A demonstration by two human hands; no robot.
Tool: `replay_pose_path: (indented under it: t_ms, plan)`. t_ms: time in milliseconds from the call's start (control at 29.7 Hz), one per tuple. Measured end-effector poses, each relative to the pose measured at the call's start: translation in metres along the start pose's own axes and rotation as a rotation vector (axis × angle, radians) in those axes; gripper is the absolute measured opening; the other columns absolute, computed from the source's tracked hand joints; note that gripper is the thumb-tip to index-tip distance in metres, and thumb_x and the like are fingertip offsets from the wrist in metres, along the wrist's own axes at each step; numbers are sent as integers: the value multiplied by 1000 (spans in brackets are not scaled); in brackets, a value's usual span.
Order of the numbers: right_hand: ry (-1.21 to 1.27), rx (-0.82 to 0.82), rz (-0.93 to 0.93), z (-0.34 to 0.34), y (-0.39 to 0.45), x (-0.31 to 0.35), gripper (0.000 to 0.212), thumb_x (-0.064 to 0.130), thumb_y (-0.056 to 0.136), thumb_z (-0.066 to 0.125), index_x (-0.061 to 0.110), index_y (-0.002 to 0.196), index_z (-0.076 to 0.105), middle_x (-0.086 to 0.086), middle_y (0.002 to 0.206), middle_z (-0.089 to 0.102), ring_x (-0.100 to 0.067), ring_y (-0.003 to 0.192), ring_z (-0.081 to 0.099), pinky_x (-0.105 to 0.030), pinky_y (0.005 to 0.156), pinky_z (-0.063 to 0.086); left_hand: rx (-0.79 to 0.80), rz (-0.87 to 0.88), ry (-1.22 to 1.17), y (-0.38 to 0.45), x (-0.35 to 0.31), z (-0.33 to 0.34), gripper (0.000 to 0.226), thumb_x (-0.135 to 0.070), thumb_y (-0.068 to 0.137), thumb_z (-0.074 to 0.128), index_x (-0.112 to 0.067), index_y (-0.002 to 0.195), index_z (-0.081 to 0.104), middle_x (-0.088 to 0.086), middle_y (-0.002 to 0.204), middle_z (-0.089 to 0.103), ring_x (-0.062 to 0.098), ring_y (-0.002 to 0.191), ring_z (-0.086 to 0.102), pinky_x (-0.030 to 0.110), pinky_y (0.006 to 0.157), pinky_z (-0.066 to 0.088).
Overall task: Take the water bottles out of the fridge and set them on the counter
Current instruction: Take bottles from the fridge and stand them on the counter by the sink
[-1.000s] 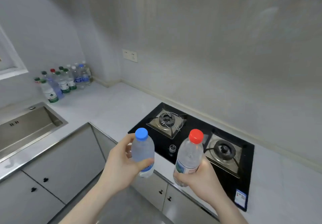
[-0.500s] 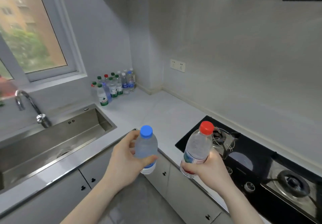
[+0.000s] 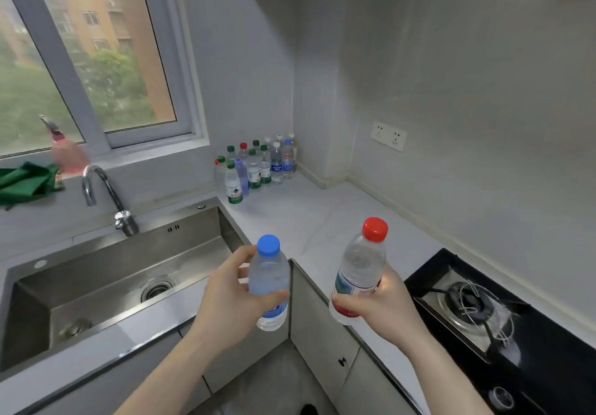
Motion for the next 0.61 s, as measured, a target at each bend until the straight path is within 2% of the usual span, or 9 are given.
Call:
replay_pose_path:
  t_ms: [101,169,270,438,607]
  plan:
    - [-14,41,-24,11,46,1,40,18,67,88,26,97,63,5,87,71,-10,81,69,-25,71,52,-32,-22,3,35,10,-5,65,-20,68,94,-51,113,59,-31,104,65,-3,94,68,20,67,58]
    - [-8,53,-39,17,61,5,41,17,67,89,29,96,62,8,86,69,-7,80,68,-22,71,50,-30,-25,29,46,13,-7,64,-21,67,94,-51,112,60,-29,105,65,1,95,68,26,72,60]
    - [-17,63,-66,21,108,8,43,16,67,90,29,98,63,9,89,70,-7,82,68,-22,73,51,-49,-53,44,90,22,-8,61,-22,65,94,-44,112,63,-23,105,69,5,95,69,32,78,62]
    - [-40,89,-88,25,185,11,45,20,64,91,25,100,64,7,91,71,-10,85,69,-25,75,55,-63,-46,82,163,22,-6,57,-17,66,95,-41,107,64,-24,103,69,6,94,68,25,76,57]
    - [-83,100,-84,30,255,1,43,19,63,88,23,96,62,2,91,69,-13,81,68,-23,68,55,-67,-97,95,231,42,0,59,-14,64,95,-44,104,64,-19,98,73,11,89,71,32,77,61]
Point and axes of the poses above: each hand's wrist, its own y-axis towards the middle knuckle, its own z-axis out of the palm, x = y × z, the point moved 4 cm from there along y, towards the middle knuckle
